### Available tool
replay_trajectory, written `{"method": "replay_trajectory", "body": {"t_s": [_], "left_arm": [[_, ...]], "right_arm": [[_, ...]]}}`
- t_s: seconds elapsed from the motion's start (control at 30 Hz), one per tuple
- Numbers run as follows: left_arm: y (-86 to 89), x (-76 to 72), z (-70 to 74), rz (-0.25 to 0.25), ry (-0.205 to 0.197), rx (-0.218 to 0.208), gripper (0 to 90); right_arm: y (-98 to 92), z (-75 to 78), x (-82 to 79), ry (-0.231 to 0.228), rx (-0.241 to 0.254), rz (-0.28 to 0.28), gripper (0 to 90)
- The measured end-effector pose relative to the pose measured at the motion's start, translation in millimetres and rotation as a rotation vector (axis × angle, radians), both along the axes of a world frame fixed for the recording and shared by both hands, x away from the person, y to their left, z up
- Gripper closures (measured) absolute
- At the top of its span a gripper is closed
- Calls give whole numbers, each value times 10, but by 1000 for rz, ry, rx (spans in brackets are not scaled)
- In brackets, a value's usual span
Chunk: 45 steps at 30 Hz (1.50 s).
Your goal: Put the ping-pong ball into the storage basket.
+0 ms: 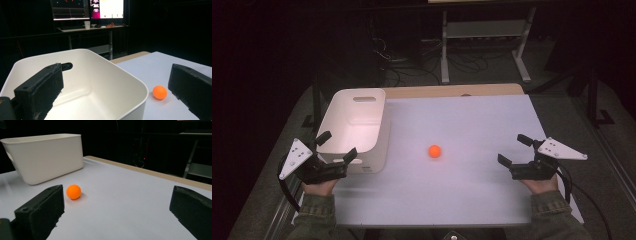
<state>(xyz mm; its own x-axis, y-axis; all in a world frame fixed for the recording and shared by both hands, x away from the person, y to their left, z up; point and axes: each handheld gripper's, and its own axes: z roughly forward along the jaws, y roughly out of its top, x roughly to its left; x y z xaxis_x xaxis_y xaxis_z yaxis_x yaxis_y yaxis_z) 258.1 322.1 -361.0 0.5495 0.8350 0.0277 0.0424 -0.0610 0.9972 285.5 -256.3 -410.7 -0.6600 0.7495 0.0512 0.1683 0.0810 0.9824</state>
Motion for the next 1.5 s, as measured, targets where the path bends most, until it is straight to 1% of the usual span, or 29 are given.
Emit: {"method": "replay_trajectory", "body": {"t_s": [0.1,0.27,0.3,0.47,0.8,0.9,0.97,1.13,1.33,1.5], "left_arm": [[9,4,-9,1,9,-4,0],[4,1,-18,-1,17,0,0],[-8,4,-28,-6,26,9,0],[-36,6,-42,-18,45,20,0],[-56,12,-14,-34,60,32,0],[-73,28,16,-49,71,36,0],[-97,34,52,-58,72,51,0],[-152,58,141,-79,69,81,0],[-240,100,248,-105,62,103,0],[-307,143,328,-129,68,128,0]], "right_arm": [[-2,1,-2,-1,-2,-5,0],[-2,3,-8,-4,-5,-8,0],[-5,3,-7,-2,-1,-9,0],[-6,0,-4,0,-3,-11,0],[2,-10,13,4,-4,-9,0],[0,-9,14,3,-3,-10,0],[-1,-7,11,-1,-3,-14,0],[-12,2,1,-11,1,-22,0],[-7,-1,2,-10,-2,-22,0],[-7,-1,2,-9,-1,-21,0]]}}
